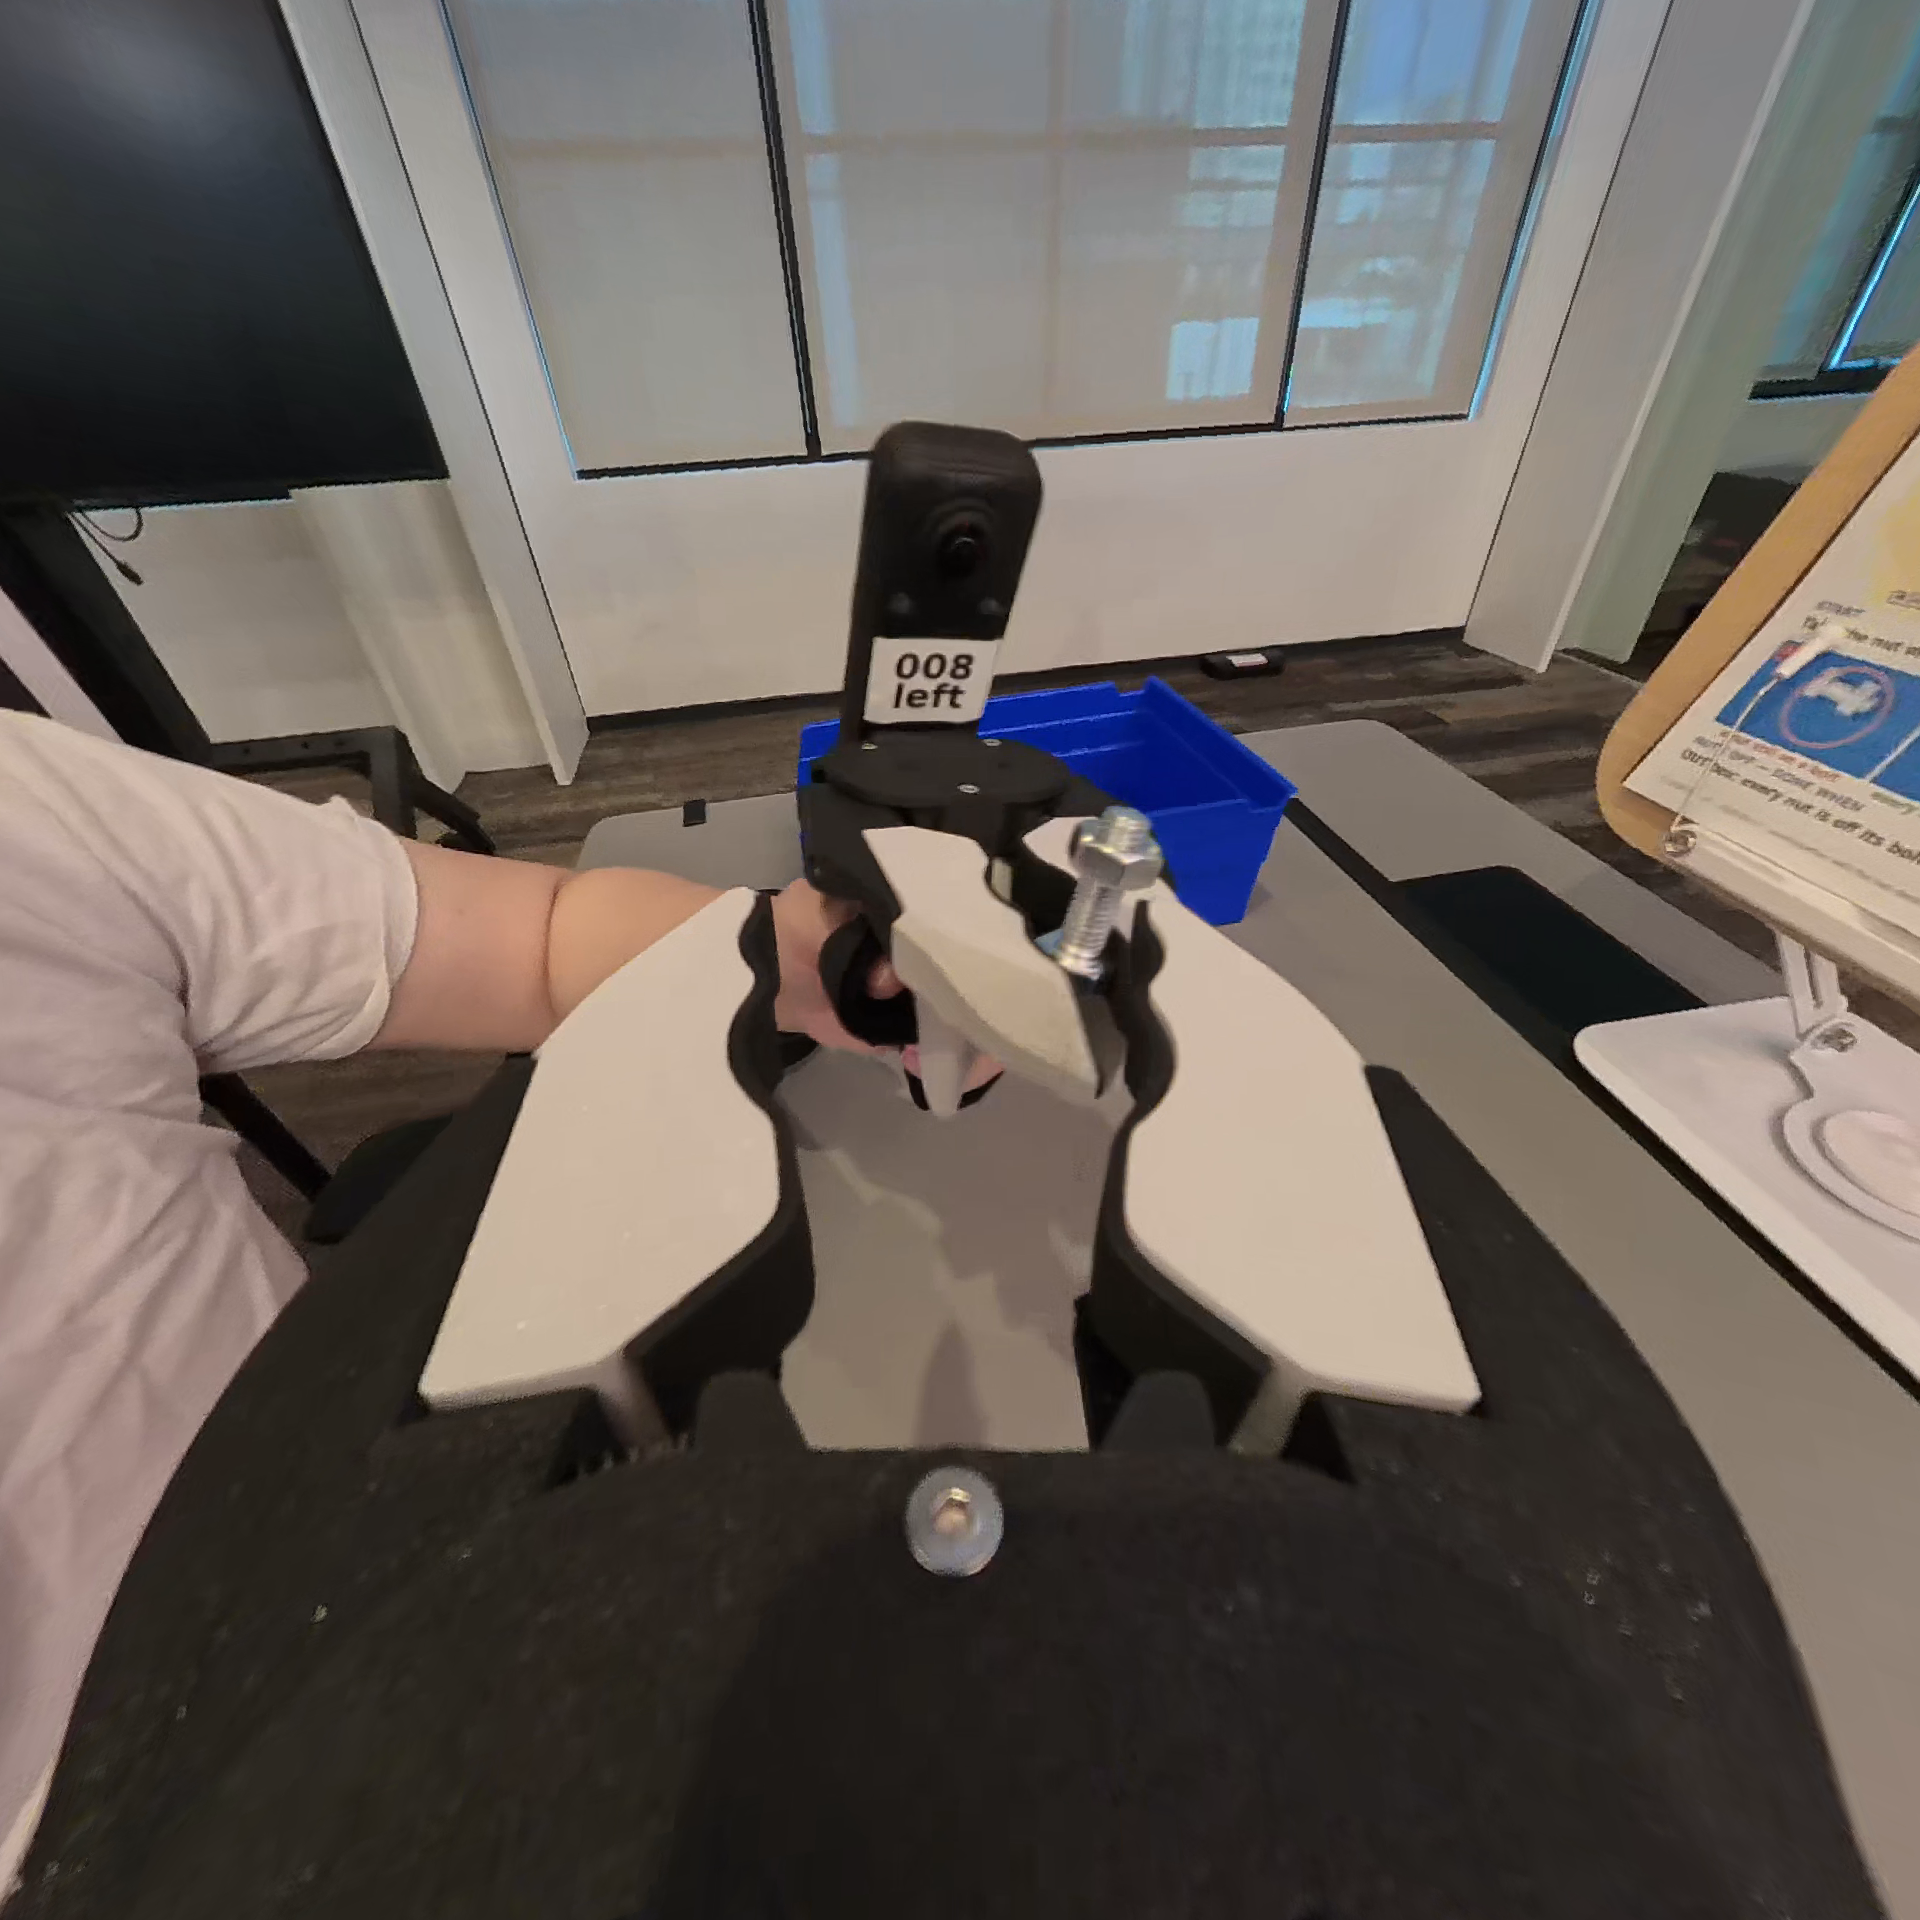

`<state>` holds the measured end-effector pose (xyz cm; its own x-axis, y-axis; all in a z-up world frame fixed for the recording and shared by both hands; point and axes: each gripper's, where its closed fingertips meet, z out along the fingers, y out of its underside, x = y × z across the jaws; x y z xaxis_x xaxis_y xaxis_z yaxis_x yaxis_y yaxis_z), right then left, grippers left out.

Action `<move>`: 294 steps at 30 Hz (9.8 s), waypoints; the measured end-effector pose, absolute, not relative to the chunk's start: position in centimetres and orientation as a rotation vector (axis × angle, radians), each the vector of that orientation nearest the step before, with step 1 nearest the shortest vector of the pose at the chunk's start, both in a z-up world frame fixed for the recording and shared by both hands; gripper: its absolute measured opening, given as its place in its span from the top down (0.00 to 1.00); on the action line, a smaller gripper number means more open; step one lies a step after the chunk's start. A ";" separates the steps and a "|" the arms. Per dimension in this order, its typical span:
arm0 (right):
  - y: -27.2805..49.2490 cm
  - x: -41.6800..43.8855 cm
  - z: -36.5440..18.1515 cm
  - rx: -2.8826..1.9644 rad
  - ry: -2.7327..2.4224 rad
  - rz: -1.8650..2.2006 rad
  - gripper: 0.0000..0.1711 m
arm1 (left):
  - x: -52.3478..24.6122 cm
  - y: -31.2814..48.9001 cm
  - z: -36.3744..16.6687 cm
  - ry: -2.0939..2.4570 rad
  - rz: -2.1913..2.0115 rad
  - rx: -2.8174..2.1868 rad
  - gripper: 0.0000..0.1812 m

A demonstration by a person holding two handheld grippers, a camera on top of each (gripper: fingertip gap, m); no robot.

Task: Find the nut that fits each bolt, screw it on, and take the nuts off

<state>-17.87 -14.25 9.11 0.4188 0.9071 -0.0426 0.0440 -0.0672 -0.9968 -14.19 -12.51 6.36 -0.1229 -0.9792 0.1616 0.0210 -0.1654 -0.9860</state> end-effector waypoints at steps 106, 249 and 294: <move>-14.7 28.4 -14.8 -3.006 0.175 -0.109 0.94 | -11.9 -12.8 0.2 1.436 -1.138 -1.506 0.80; -4.4 -0.1 2.9 -1.833 -0.875 -0.025 0.80 | -51.7 -2.8 -11.0 0.958 -0.177 -3.041 0.87; -5.1 0.2 3.7 -1.821 -0.883 -0.034 0.80 | -48.5 2.6 -4.8 0.977 -0.197 -2.568 0.91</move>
<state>0.24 -5.09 3.74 0.7259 0.5494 0.4139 0.5794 -0.1641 -0.7984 -48.50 2.62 -4.80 0.7480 -0.6637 -0.0056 -0.6098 -0.6839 -0.4005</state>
